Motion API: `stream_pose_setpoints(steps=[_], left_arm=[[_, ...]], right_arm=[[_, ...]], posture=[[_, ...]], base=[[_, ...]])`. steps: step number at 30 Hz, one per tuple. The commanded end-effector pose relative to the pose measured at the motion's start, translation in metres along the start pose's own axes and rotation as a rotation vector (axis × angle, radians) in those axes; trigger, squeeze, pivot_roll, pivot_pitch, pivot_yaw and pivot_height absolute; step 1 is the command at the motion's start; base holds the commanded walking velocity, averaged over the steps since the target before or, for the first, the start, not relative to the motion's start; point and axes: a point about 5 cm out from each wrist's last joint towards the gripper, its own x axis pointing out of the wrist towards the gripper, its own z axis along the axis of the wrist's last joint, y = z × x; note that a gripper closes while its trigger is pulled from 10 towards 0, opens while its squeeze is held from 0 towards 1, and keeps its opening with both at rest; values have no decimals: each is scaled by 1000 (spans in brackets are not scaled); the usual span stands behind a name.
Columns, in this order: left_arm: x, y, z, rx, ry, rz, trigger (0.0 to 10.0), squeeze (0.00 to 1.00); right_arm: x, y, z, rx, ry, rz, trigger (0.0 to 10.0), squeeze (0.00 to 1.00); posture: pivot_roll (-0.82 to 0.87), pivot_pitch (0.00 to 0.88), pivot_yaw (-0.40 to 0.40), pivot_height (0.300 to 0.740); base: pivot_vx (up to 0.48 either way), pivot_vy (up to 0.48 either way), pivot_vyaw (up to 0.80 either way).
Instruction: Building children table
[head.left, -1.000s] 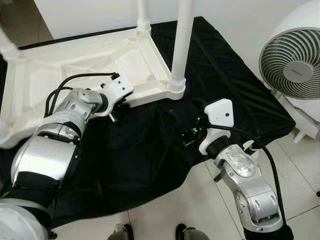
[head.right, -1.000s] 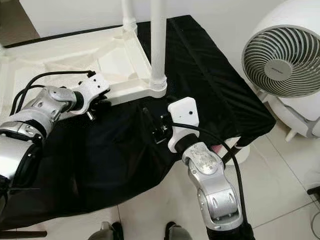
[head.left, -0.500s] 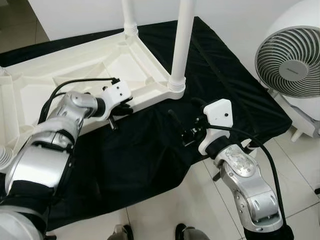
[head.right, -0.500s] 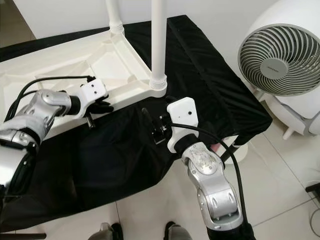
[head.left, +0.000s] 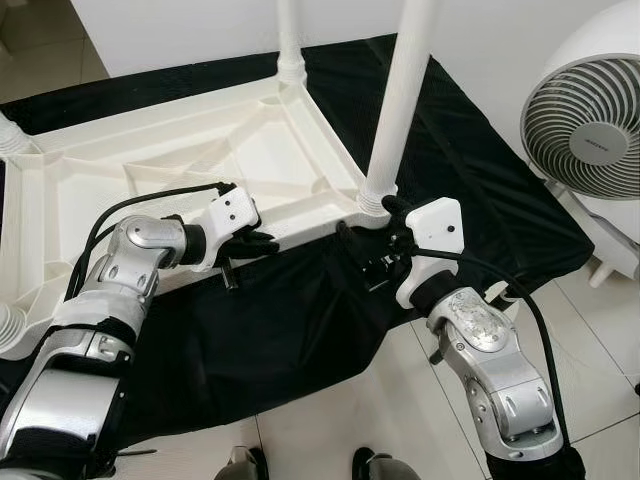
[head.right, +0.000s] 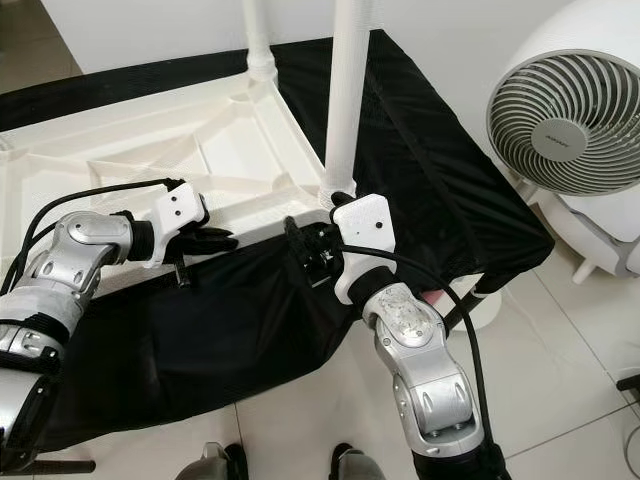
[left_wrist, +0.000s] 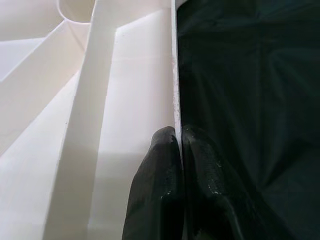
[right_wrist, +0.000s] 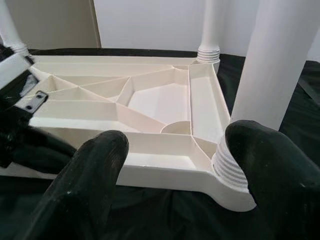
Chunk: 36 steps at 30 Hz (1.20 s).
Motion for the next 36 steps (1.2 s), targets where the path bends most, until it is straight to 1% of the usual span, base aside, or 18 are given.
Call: stream_pose_setpoints(steps=[1, 3, 7, 13, 15, 16, 18, 19, 22, 25, 26, 28, 29, 30, 31, 33, 34, 36], left_arm=[[-5, -5, 11, 17, -65, -86, 10000, 0], [-9, -15, 16, 3, -104, -82, 10000, 0], [-13, -23, 20, -9, -133, -72, 10000, 0], [-15, -28, 15, 10, -96, -62, 10000, 0], [-11, -21, 12, 15, -65, 41, 10000, 0], [-7, -14, 11, -10, -65, 127, 10000, 0], [-3, -10, 14, -27, -87, 218, 10000, 27], [-3, -11, 15, -58, -95, 236, 10000, 1000], [-3, -19, 15, -54, -89, 224, 10000, 1000], [-3, -19, 15, -54, -89, 224, 10000, 1000], [-3, -22, 17, -55, -109, 248, 10000, 0], [-4, -21, 21, -75, -147, 283, 10000, 0], [-5, -17, 28, -114, -210, 335, 10000, 0], [-5, -17, 28, -114, -210, 335, 10000, 0], [-7, -15, 33, -146, -259, 373, 10000, 0], [-7, -15, 33, -146, -259, 373, 10000, 0], [-8, -13, 36, -168, -292, 399, 10000, 0], [-6, -14, 36, -276, -313, 449, 10000, 0]], right_arm=[[0, 2, -2, 1, 2, 15, 10000, 0], [0, 2, -2, 3, 2, 16, 10000, 0], [1, 2, -3, 4, 0, 16, 10000, 0], [4, 1, -2, 1, -5, 21, 10000, 0], [5, 1, -1, -1, -10, 26, 10000, 0], [5, 2, -1, -6, -10, 33, 10000, 0], [5, 3, -2, -20, -8, 48, 10000, 0], [5, 4, -3, -33, -3, 60, 10000, 0], [4, 6, -5, -49, 3, 76, 10000, 0], [4, 6, -5, -49, 3, 76, 10000, 0], [4, 6, -5, -75, 2, 86, 10000, 0], [4, 5, -4, -103, -2, 91, 10000, 0], [4, 3, -5, -109, -5, 72, 10000, 0], [4, 3, -5, -109, -5, 72, 10000, 0], [3, 1, -6, -112, -2, 51, 10000, 0], [3, 1, -6, -112, -2, 51, 10000, 0], [3, 0, -7, -114, -1, 37, 10000, 0], [-5, -4, -13, -102, 16, -5, 10000, 0]], posture=[[-133, 155, 56, 740], [-130, 153, 55, 740], [-127, 151, 51, 740], [-123, 151, 45, 740], [-124, 147, 41, 740], [-124, 147, 41, 740], [-124, 147, 41, 740], [-130, 143, 39, 740], [-131, 143, 39, 740], [-131, 143, 39, 740], [-130, 137, 33, 740], [-130, 137, 33, 740], [-128, 130, 29, 740], [-128, 130, 29, 740], [-126, 124, 25, 740], [-126, 124, 25, 740], [-126, 124, 25, 740], [-129, 110, 13, 740]], base=[[0, 0, 0], [0, 0, 0], [0, 0, 0], [0, 0, 0], [0, 0, 0], [0, 0, 0], [0, 0, 0], [0, 0, 0], [0, 0, 0], [0, 0, 0], [0, 0, 0], [0, 0, 0], [0, 0, 0], [0, 0, 0], [0, 0, 0], [0, 0, 0], [0, 0, 0], [0, 0, 0]])
